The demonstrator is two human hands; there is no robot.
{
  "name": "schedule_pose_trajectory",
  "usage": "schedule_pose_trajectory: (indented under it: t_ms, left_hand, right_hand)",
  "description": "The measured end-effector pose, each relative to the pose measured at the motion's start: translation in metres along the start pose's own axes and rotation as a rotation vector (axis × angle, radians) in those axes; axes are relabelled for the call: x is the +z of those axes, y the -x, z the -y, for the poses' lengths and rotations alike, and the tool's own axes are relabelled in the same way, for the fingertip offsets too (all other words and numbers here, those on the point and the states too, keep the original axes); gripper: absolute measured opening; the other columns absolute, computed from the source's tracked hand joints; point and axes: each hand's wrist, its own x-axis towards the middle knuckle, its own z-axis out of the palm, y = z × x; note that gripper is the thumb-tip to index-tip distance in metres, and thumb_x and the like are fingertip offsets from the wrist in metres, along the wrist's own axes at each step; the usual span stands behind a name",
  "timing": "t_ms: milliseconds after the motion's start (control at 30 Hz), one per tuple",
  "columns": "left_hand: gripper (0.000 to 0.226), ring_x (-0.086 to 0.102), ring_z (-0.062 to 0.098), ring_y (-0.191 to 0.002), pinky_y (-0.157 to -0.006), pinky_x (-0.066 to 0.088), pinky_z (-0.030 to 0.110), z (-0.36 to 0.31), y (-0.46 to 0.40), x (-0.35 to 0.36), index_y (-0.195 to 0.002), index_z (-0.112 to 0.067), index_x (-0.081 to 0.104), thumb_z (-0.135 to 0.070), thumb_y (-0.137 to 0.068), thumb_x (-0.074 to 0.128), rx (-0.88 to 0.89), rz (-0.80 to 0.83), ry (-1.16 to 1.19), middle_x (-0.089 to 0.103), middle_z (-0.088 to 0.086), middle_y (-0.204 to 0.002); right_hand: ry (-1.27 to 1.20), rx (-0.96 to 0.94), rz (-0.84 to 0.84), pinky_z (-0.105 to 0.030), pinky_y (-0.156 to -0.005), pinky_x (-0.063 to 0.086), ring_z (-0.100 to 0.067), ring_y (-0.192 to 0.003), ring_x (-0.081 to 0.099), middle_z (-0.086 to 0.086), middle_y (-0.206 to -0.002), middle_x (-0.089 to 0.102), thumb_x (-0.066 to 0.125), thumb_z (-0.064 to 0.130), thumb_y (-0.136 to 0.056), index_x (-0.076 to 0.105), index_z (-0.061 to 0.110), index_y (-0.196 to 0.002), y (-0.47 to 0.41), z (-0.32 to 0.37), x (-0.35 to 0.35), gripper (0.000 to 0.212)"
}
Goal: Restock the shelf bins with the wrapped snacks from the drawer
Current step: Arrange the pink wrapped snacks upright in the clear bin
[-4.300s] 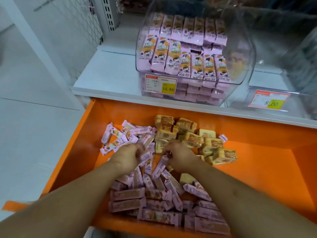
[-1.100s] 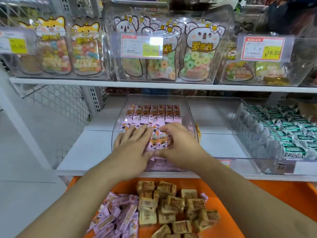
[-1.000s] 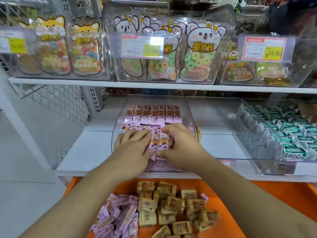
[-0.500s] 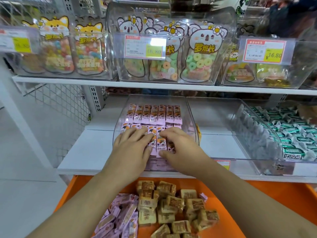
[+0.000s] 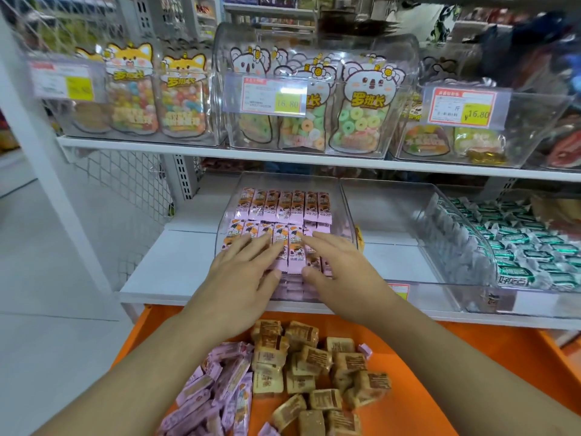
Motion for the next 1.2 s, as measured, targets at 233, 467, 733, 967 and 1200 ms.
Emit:
schedule_pose_trajectory:
  t_ms: [233, 467, 733, 967, 1200]
  left_hand:
    - [0.051, 0.017, 0.013, -0.153, -0.128, 0.019, 0.044, -0.034, 0.043, 0.007, -0.159, -0.041, 0.034, -0.05, -0.109, 0.037, 0.122, 0.02, 0.127, 0.024, -0.022, -0.167]
    - [0.046, 0.041, 0.009, -0.142, -0.115, 0.033, 0.025, -0.046, 0.081, 0.088, -0.153, -0.033, 0.048, -0.043, -0.109, 0.045, 0.165, 0.272, 0.164, 0.044, -0.015, -0.155]
    - [0.039, 0.056, 0.015, -0.125, -0.103, 0.048, 0.032, -0.02, 0.1, 0.206, -0.137, -0.031, 0.061, -0.039, -0.099, 0.064, 0.118, 0.64, 0.125, 0.057, -0.01, -0.137]
    - [0.059, 0.041, 0.019, -0.135, -0.11, 0.041, 0.046, -0.029, 0.086, 0.289, -0.14, -0.036, 0.059, -0.062, -0.088, 0.067, 0.417, 0.775, -0.058, 0.05, -0.011, -0.147]
    - [0.031, 0.039, 0.029, -0.125, -0.09, 0.037, 0.041, -0.041, 0.075, 0.316, -0.122, -0.031, 0.073, -0.043, -0.095, 0.063, 0.562, 0.684, -0.207, 0.047, -0.003, -0.149]
  right_hand:
    - [-0.228, 0.159, -0.013, -0.02, -0.092, 0.049, -0.001, -0.109, 0.063, 0.016, -0.126, 0.067, 0.062, 0.033, -0.104, 0.07, 0.031, -0.131, 0.068, 0.002, -0.022, 0.028]
    - [-0.115, 0.381, 0.158, -0.022, -0.081, 0.054, -0.013, -0.103, 0.068, 0.007, -0.119, 0.072, 0.063, 0.028, -0.104, 0.071, 0.024, -0.125, 0.14, -0.067, 0.014, 0.023]
    - [0.082, 0.438, 0.743, -0.036, -0.097, 0.052, -0.025, -0.125, 0.06, -0.004, -0.147, 0.057, 0.068, 0.027, -0.098, 0.054, 0.026, -0.148, 0.176, -0.138, 0.097, 0.052]
    - [0.2, 0.46, 1.04, -0.033, -0.103, 0.046, -0.03, -0.14, 0.05, -0.01, -0.161, 0.045, 0.065, 0.029, -0.101, 0.036, 0.024, -0.162, 0.197, -0.208, 0.153, 0.067]
    - [0.144, 0.44, 1.122, -0.049, -0.093, 0.057, -0.033, -0.114, 0.062, -0.01, -0.137, 0.057, 0.083, 0.029, -0.081, 0.055, 0.032, -0.145, 0.198, -0.251, 0.18, 0.07]
